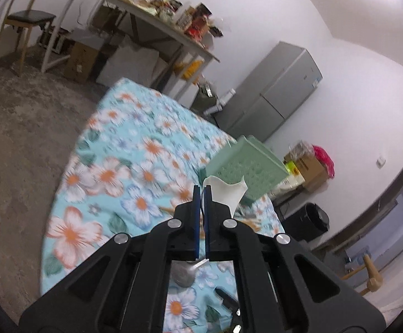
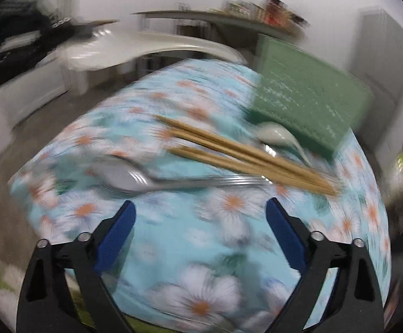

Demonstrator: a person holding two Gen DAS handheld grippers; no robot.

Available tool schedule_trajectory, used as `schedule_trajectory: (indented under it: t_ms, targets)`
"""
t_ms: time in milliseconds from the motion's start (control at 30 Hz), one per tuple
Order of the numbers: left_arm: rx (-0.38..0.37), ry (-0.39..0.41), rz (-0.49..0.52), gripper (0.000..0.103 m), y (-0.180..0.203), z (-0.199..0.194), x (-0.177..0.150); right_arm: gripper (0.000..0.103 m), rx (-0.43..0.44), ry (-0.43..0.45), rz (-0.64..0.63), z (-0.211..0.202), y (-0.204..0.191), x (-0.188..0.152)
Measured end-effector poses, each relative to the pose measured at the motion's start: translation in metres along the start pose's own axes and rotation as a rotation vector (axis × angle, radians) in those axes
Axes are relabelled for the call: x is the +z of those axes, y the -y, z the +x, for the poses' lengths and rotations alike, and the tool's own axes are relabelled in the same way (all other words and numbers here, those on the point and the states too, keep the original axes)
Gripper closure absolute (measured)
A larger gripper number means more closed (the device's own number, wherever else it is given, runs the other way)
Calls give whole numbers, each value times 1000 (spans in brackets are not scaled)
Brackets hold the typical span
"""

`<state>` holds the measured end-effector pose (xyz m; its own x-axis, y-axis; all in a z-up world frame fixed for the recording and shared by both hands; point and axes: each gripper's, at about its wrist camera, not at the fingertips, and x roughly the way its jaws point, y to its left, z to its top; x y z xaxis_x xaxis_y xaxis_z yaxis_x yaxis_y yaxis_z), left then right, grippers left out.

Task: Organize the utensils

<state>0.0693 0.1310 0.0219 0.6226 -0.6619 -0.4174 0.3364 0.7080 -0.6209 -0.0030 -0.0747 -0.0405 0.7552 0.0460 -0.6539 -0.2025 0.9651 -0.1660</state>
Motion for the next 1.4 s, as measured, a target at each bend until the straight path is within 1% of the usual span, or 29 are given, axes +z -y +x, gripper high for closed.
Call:
schedule_trajectory:
  t_ms: [33, 133, 267, 300, 367, 433, 533, 700, 800, 967, 1067, 1200, 1400]
  targets:
    - [12, 16, -2, 102, -3, -4, 4, 21, 9, 20, -61, 0, -13, 4]
    - [28, 37, -12, 102, -9, -12, 8, 35, 29, 42, -151, 4, -33, 12]
    - [58, 45, -22, 102, -17, -19, 10, 53, 57, 28, -241, 17, -53, 15]
    - [61, 46, -24, 102, -19, -21, 10, 55, 52, 25, -259, 20, -57, 15]
    - [74, 49, -20, 102, -21, -24, 10, 69, 25, 21, -297, 28, -68, 16]
    - [85, 51, -12, 102, -21, -25, 11, 76, 5, 21, -319, 33, -73, 14]
    - [93, 57, 1, 102, -19, -26, 13, 92, -19, 26, -352, 35, -80, 12]
    - [92, 78, 24, 102, -13, -27, 20, 95, -20, 55, -315, 21, -72, 18]
    - [88, 83, 37, 102, -7, -24, 28, 96, 2, 76, -229, 9, -52, 31]
    - [70, 121, 96, 102, 17, -20, 44, 99, 19, 141, -80, -23, -10, 51]
    - [63, 142, 147, 102, 37, -13, 53, 99, 44, 158, 8, -33, 19, 59]
    - [69, 166, 247, 102, 68, 0, 64, 99, 89, 175, 130, -48, 59, 64]
    - [104, 188, 409, 102, 112, 21, 79, 99, 108, 236, 269, -75, 116, 71]
